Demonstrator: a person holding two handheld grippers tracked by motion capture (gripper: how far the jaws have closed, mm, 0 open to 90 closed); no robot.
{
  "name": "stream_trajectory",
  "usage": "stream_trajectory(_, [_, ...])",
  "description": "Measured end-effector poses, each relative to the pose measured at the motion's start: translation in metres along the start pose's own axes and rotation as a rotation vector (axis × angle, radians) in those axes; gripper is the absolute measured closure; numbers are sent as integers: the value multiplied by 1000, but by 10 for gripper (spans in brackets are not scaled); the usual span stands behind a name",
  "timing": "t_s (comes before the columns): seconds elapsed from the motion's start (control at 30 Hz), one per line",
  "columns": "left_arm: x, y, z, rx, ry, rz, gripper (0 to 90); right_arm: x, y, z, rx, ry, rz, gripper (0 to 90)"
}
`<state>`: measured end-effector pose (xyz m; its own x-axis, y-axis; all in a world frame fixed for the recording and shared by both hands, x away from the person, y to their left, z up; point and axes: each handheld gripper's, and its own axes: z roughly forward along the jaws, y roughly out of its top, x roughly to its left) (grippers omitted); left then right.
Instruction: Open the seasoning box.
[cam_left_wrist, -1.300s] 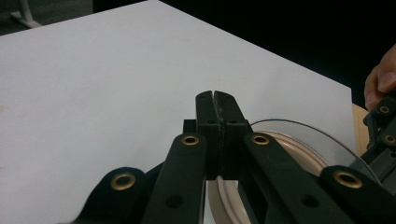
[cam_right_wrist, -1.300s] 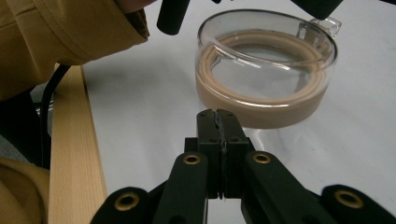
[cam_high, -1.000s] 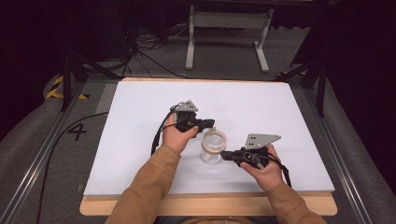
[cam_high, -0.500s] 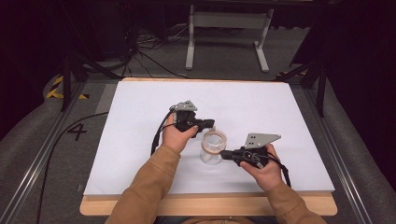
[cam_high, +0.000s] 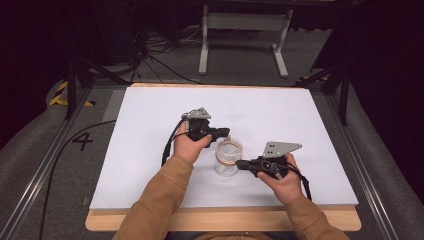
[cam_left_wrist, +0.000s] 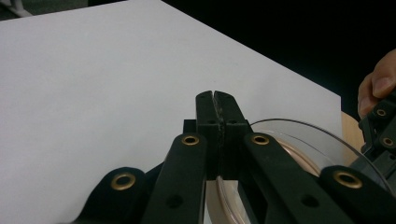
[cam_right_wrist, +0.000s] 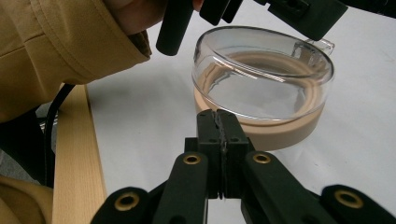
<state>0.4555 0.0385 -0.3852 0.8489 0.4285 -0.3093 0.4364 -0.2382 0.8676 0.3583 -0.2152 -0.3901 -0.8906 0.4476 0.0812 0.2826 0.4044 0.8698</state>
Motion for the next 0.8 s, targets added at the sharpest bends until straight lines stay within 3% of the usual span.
stream_trajectory(0.43, [-5,3,-22,-14,61,45,886,0,6,-1,-16,0,-21,900])
stream_trajectory(0.8, [-5,-11,-53,-4,127,39,878,-8,27,0,-66,17,-67,900])
